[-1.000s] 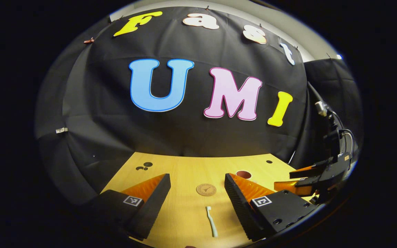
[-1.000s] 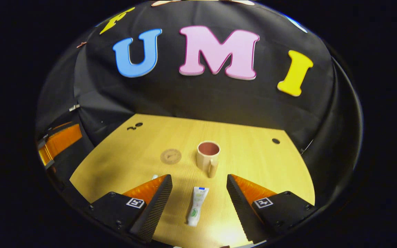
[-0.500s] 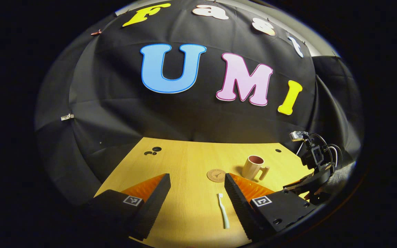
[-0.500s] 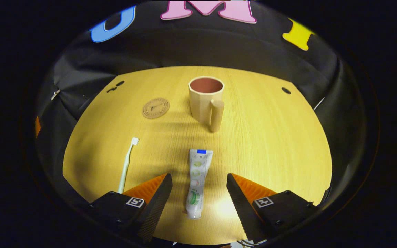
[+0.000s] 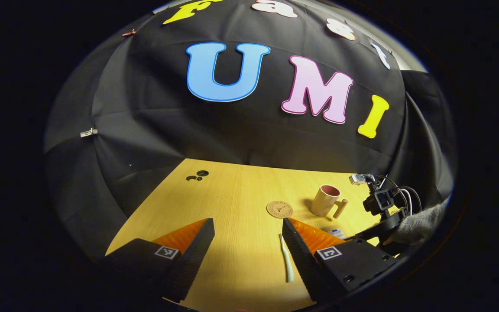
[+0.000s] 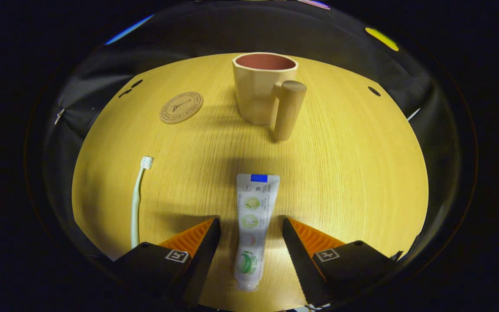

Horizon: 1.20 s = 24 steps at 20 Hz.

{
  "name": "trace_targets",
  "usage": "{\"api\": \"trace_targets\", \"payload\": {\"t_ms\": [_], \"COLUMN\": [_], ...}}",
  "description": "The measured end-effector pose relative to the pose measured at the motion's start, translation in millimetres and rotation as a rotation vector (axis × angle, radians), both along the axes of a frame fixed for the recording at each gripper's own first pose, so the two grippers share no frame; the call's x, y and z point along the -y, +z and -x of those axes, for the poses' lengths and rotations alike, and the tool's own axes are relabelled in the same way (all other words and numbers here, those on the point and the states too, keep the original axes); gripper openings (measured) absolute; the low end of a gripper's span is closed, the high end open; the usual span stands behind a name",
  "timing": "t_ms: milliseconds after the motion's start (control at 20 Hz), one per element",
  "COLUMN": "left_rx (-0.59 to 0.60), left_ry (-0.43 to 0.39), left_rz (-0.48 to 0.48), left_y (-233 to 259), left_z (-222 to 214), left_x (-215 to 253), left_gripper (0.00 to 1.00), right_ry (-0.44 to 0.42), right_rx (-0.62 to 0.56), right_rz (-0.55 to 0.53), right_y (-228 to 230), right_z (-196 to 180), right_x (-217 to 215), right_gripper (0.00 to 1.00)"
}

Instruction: Put the toothbrush and toothpaste on the desktop into the cup, then pick up the cup and place it on the coaster on the desktop.

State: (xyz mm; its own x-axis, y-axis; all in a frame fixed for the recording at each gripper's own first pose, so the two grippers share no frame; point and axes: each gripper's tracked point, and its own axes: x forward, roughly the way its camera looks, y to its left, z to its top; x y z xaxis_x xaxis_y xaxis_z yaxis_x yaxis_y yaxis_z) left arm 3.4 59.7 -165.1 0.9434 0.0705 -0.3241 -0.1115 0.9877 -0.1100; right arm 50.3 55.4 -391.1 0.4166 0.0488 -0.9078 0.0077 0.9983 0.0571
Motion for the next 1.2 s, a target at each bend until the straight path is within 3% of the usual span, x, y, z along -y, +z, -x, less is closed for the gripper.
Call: {"api": "trace_targets", "payload": {"t_ms": [100,200,350,400,500,550,600,750,850,1000,1050,1100,1150,1200], "left_rx": [0.016,0.027,0.022,0.020,0.015,0.010,0.005,-0.046,-0.098,-0.144,-0.159,-0.176,-0.197,-0.216], "left_ry": [-0.006,-0.010,0.006,0.010,0.014,0.015,0.015,0.006,0.004,-0.011,-0.021,-0.034,-0.047,-0.058], "left_rz": [0.026,0.049,0.068,0.073,0.075,0.075,0.076,0.125,0.156,0.150,0.136,0.119,0.102,0.082], "left_y": [2,3,0,0,-1,-4,-5,-17,-30,-49,-53,-57,-62,-67], "left_z": [-2,-3,-8,-9,-11,-12,-15,-20,-26,-33,-36,-41,-46,-52], "left_x": [2,3,1,1,3,4,6,21,32,39,44,48,55,61], "left_gripper": [1.00,1.00,0.99,0.99,0.99,0.99,0.99,0.96,0.95,0.95,0.87,0.95,0.86,0.86], "right_ry": [-0.008,-0.027,-0.026,-0.002,0.027,0.033,0.045,0.119,0.107,0.068,0.070,0.069,0.066,0.066], "right_rx": [-0.018,-0.037,-0.055,-0.050,-0.039,-0.035,-0.014,0.019,0.038,0.174,0.225,0.267,0.301,0.321], "right_rz": [0.001,0.000,-0.003,0.000,-0.001,0.003,0.001,-0.052,-0.137,-0.231,-0.266,-0.305,-0.342,-0.372], "right_y": [-1,-3,-1,-4,-1,-1,1,5,8,34,49,64,79,90], "right_z": [-1,-1,0,0,0,2,-1,2,4,-7,-7,-8,-8,-7], "right_x": [0,1,1,1,0,-1,-3,-11,-17,-12,-9,-7,-2,2], "right_gripper": [0.83,0.63,0.42,0.48,0.36,0.39,0.24,0.14,0.13,0.13,0.13,0.13,0.13,0.13]}}
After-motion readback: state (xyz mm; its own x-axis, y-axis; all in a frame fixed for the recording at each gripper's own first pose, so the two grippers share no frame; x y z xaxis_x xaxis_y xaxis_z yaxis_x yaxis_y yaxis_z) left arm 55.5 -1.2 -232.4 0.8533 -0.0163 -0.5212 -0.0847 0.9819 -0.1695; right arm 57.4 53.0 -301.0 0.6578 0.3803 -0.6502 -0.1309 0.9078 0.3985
